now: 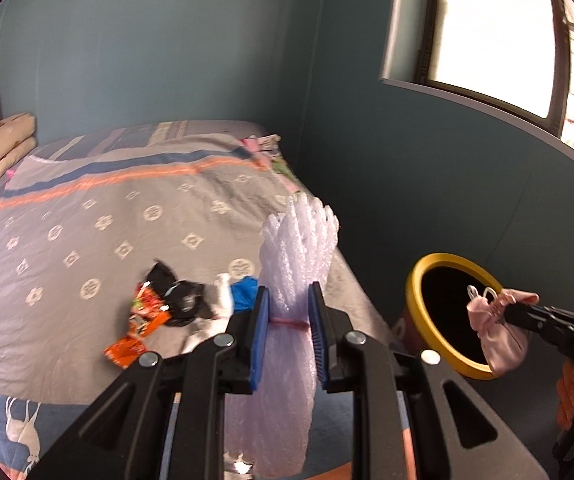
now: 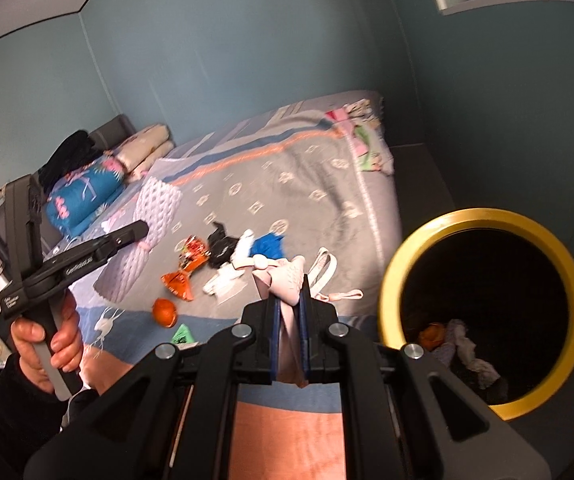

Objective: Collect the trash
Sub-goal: 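Carry the net and pink cloth over the yellow bin and open both tools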

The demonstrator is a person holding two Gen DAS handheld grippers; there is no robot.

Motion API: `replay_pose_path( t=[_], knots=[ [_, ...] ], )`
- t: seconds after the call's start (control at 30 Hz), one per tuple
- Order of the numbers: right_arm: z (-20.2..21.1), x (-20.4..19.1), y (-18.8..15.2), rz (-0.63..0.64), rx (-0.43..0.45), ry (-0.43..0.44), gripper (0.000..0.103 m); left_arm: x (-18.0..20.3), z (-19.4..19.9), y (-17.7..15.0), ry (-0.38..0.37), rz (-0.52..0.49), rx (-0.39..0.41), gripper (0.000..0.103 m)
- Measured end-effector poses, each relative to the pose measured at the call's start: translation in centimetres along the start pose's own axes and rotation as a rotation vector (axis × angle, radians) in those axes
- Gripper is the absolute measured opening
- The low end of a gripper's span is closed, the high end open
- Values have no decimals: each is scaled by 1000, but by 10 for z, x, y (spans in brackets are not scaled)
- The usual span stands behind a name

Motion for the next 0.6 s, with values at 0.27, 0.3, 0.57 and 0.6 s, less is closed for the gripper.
replay_pose_path(
  t=[0.27, 0.3, 0.57, 0.6],
  knots=[
    [21, 36, 9, -46, 44, -51, 8, 46, -13, 11, -71, -46, -6, 19],
    [23, 40, 11, -51, 50, -57, 8, 51, -15, 12, -76, -51, -6, 19],
    [34, 76, 20, -92, 83, -117, 8, 90, -40, 20, -147, -74, -17, 19],
    [35, 80, 21, -96, 87, -124, 8, 95, -44, 20, -155, -75, -20, 19]
  ],
)
Point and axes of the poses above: each gripper's, at about its wrist camera, not at the fingertips, and z roughly against the way its jaws point, x to its right, y to its top, the point moved 1 cm from there along -z, roughly the way its jaws point, and after that the axes turned 5 degrees about x, right-handed, at the moved point
